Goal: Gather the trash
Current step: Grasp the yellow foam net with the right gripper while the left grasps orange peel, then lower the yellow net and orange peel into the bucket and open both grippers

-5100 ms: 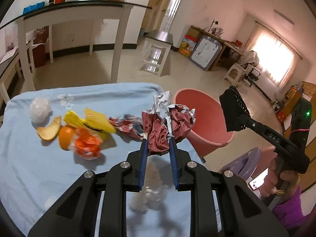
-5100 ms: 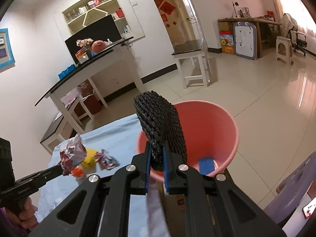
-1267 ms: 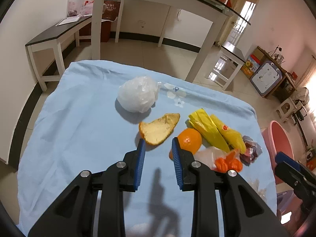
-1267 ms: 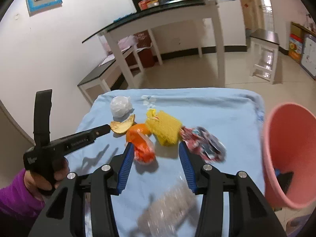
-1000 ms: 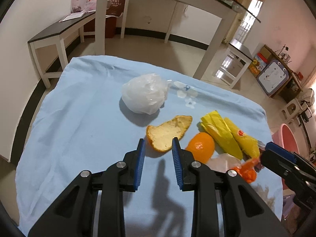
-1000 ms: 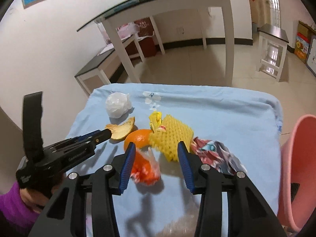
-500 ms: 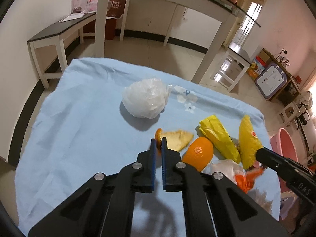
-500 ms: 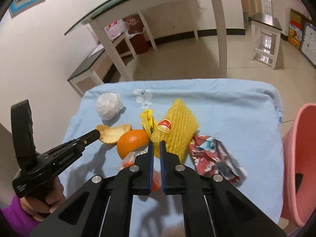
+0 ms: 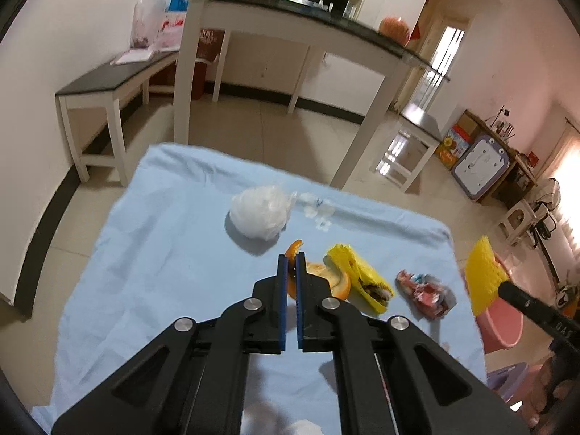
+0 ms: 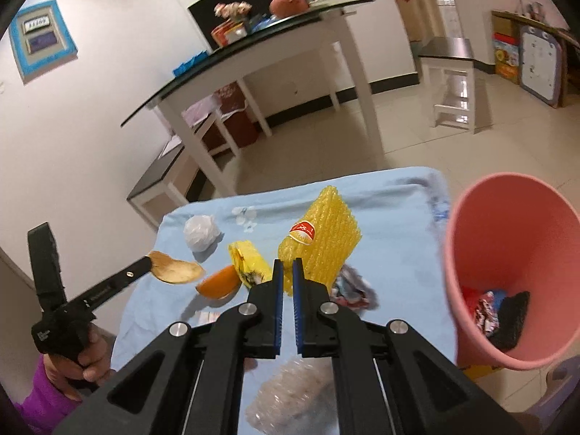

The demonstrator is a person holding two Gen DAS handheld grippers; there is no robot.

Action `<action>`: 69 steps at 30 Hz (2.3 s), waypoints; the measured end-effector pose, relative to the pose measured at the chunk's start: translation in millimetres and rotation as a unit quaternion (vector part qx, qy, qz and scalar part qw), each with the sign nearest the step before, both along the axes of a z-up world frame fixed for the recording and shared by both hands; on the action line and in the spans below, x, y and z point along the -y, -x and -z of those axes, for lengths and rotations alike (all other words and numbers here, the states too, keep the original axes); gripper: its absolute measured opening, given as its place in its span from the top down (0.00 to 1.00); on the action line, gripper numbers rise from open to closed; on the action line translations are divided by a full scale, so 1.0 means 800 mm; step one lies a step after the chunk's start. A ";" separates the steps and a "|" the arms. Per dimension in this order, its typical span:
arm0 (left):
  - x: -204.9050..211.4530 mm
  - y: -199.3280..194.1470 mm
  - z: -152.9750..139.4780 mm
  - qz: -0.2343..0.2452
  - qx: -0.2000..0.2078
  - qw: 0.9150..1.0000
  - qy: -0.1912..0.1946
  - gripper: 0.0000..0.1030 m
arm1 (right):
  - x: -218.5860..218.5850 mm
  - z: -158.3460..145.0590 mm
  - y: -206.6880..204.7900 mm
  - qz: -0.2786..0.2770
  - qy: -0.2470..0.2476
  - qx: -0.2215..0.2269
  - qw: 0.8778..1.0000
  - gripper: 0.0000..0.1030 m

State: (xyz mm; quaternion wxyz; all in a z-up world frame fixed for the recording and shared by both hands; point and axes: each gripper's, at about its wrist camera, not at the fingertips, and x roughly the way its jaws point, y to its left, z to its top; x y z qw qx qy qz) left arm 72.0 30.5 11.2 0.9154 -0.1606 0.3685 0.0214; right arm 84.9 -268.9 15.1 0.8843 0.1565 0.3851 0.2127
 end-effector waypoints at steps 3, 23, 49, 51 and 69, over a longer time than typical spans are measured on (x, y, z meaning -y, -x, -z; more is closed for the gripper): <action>0.003 0.005 -0.017 0.001 0.015 1.000 -0.001 0.97 | 0.023 -0.002 0.009 0.016 -0.008 0.004 1.000 0.96; 0.219 -0.035 -0.073 0.198 0.043 0.979 0.015 0.97 | 0.176 0.031 0.048 0.139 -0.025 0.001 0.990 0.95; 0.403 -0.070 0.017 0.304 -0.028 0.952 -0.022 0.95 | 0.232 0.090 0.040 0.184 0.014 -0.036 0.982 0.88; 0.402 -0.072 0.018 0.304 -0.031 0.952 -0.017 0.92 | 0.233 0.089 0.041 0.186 0.018 -0.036 0.982 0.77; 0.340 -0.037 -0.020 0.285 0.000 0.959 0.003 0.81 | 0.191 0.050 0.082 0.171 0.043 0.008 0.984 0.61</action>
